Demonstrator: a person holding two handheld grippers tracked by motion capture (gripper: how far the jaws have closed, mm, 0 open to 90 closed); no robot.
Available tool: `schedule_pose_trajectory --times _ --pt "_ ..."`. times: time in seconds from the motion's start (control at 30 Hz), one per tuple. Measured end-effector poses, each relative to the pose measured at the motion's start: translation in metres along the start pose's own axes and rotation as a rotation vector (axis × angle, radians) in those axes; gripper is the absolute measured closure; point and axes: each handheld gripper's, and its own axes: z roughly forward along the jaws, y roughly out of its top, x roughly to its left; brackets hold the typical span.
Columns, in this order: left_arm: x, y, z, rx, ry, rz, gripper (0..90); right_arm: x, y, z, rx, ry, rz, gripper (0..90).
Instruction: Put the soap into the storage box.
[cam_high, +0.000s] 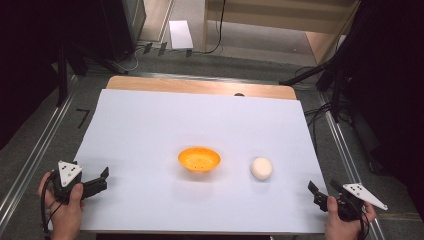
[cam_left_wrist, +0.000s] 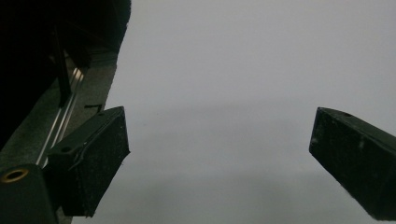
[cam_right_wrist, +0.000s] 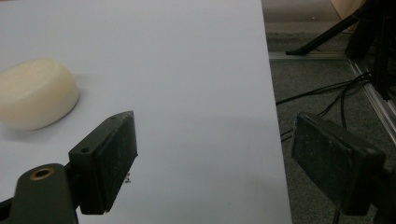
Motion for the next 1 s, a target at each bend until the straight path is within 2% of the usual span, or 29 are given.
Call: schedule_pose_trajectory --times 0.1,0.13,0.2,0.37,0.5,0.53,0.67,1.0 --pt "0.000 0.000 0.000 0.003 0.001 0.008 6.1 0.002 0.001 0.001 0.014 0.007 -0.020 16.5" --pt "0.000 0.000 0.000 0.006 0.005 0.008 6.2 0.005 0.004 0.002 0.046 0.015 -0.033 16.5" --pt "0.000 0.000 0.001 0.011 0.006 0.006 6.2 0.009 0.008 0.003 0.072 0.018 -0.056 16.1" --pt "-0.001 0.000 0.001 0.012 0.003 0.013 6.2 0.021 0.021 0.005 0.137 0.068 -0.085 13.3" --pt "-0.001 0.000 0.001 0.013 -0.002 0.018 5.6 0.026 0.027 0.009 0.171 0.075 -0.102 11.2" --pt "-0.001 0.000 0.001 0.011 -0.004 0.023 5.4 0.030 0.031 0.012 0.201 0.084 -0.118 10.5" --pt "-0.002 0.000 0.001 0.008 -0.005 0.033 4.7 0.038 0.037 0.016 0.241 0.084 -0.149 10.1" --pt "-0.002 0.000 0.000 0.005 -0.006 0.031 4.7 0.051 0.048 0.025 0.286 0.119 -0.189 9.0"
